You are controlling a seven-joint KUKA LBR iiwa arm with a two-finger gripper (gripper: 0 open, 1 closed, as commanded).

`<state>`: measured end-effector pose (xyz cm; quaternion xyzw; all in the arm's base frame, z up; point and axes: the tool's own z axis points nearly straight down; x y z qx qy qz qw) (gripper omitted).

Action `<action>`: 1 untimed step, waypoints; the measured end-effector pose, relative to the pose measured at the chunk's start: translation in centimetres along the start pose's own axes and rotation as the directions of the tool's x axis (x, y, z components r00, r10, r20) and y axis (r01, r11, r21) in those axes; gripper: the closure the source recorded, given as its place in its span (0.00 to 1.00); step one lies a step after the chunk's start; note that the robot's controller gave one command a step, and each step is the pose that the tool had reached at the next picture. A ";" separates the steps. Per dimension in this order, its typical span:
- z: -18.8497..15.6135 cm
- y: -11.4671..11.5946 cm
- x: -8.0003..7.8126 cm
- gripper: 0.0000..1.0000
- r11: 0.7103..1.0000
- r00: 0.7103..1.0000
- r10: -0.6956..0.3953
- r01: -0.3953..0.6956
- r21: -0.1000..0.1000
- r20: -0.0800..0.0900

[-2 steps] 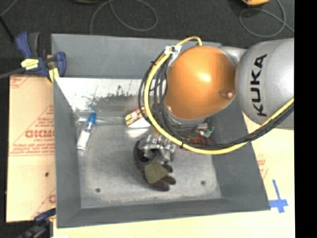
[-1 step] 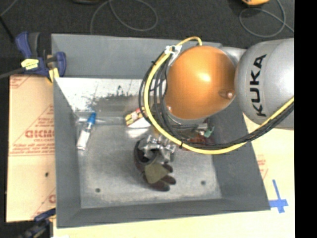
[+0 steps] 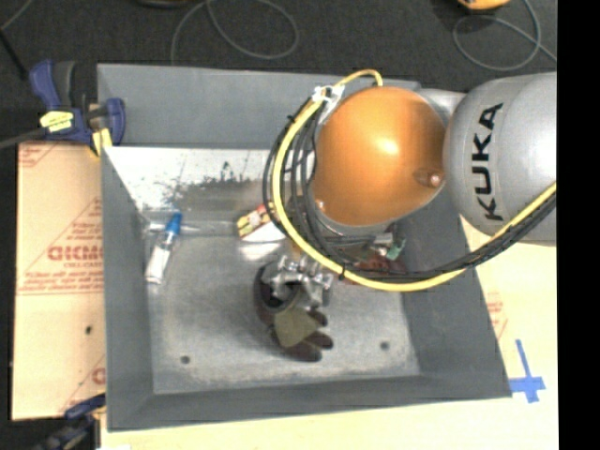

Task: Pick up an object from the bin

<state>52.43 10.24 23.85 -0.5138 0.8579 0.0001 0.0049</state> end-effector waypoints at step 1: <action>0.0 0.0 0.0 1.00 1.000 1.000 0.000 0.000 -0.001 -0.001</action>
Offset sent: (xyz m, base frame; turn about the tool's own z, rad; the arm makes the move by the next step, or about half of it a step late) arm 0.0000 0.0000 0.0000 0.0000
